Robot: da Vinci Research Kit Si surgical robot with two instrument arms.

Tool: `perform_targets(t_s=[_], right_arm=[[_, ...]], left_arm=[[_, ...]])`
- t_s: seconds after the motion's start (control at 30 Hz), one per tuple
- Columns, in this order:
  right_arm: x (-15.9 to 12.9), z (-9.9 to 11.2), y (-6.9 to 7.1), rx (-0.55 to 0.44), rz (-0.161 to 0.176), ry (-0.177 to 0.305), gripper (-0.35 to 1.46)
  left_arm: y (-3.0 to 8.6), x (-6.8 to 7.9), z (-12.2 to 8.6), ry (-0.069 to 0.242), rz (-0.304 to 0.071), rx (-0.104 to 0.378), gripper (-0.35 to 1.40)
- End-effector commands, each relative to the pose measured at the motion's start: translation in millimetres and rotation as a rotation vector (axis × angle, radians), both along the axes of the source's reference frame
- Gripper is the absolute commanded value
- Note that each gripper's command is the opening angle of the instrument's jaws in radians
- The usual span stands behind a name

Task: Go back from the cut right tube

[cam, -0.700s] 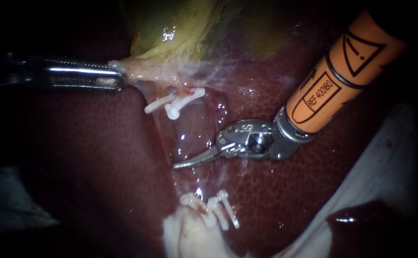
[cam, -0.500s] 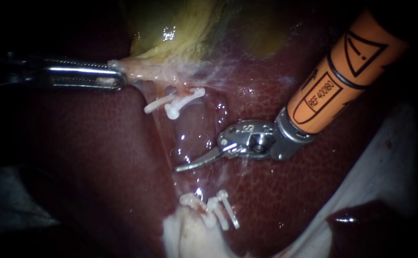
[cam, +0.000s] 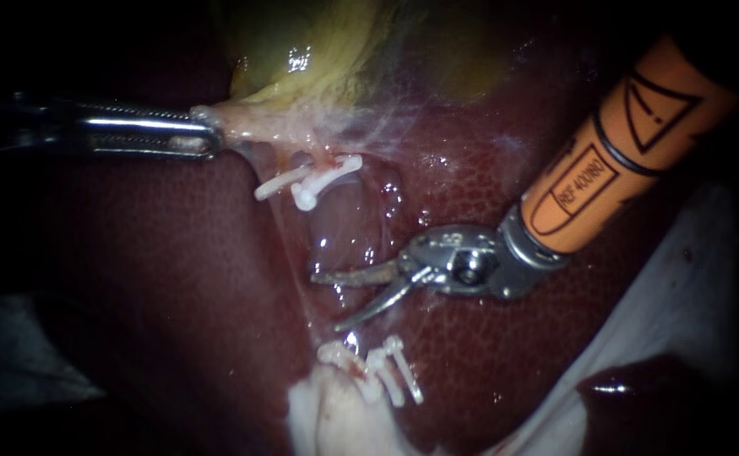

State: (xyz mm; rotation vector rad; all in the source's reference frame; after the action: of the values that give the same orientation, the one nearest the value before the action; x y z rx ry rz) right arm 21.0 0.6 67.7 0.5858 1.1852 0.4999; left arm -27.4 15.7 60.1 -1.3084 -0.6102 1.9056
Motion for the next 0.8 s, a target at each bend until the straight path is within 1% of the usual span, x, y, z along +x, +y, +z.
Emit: perform_targets(t_s=[0.03,0.1,0.13,0.17,0.27,0.3,0.37,0.4,0.5,0.6,0.63,0.67,0.7,0.8], right_arm=[[-0.6,-0.6,0.1,-0.03,0.012,-0.006,1.43],[-1.9,-1.9,0.3,-0.111,0.023,-0.042,1.43],[-2.7,-2.7,0.4,-0.161,0.017,-0.076,1.43],[-3.3,-3.3,0.6,-0.182,0.008,-0.103,1.43],[-5.2,-5.0,1.2,-0.252,-0.039,-0.183,1.43],[-5.9,-5.8,1.5,-0.262,-0.058,-0.218,1.43],[-6.9,-6.9,2.1,-0.285,-0.085,-0.267,1.43],[-7.4,-7.6,2.6,-0.294,-0.097,-0.298,1.43],[-8.5,-8.9,3.6,-0.318,-0.125,-0.358,1.43],[-9.1,-9.7,4.2,-0.326,-0.157,-0.393,1.43],[-9.2,-9.8,4.3,-0.333,-0.173,-0.396,1.43],[-9.3,-9.9,4.4,-0.332,-0.191,-0.394,1.43],[-9.3,-9.9,4.6,-0.322,-0.216,-0.373,1.43],[-9.3,-9.9,4.7,-0.312,-0.222,-0.364,1.45]], left_arm=[[0.0,0.0,0.0,-0.001,0.0,0.0,-0.35],[0.1,0.0,0.1,-0.001,0.001,0.0,-0.35],[0.1,0.0,0.2,-0.001,0.001,0.0,-0.35],[0.1,0.0,0.2,-0.001,0.001,0.0,-0.35],[0.1,0.1,0.3,-0.001,0.001,0.0,-0.35],[0.1,0.1,0.3,-0.001,0.001,0.0,-0.35],[0.1,0.0,0.3,-0.001,0.001,0.0,-0.35],[0.1,0.0,0.3,-0.001,0.0,0.0,-0.35],[0.0,0.0,0.4,0.0,0.0,-0.001,-0.35],[0.0,-0.1,0.6,0.0,-0.001,-0.002,-0.35],[-0.1,-0.2,0.7,0.001,-0.001,-0.002,-0.35],[-0.1,-0.2,0.8,0.001,-0.001,-0.003,-0.35],[-0.2,-0.3,1.0,0.001,-0.001,-0.004,-0.35],[-0.5,-0.8,2.0,0.004,-0.003,-0.01,-0.35]])
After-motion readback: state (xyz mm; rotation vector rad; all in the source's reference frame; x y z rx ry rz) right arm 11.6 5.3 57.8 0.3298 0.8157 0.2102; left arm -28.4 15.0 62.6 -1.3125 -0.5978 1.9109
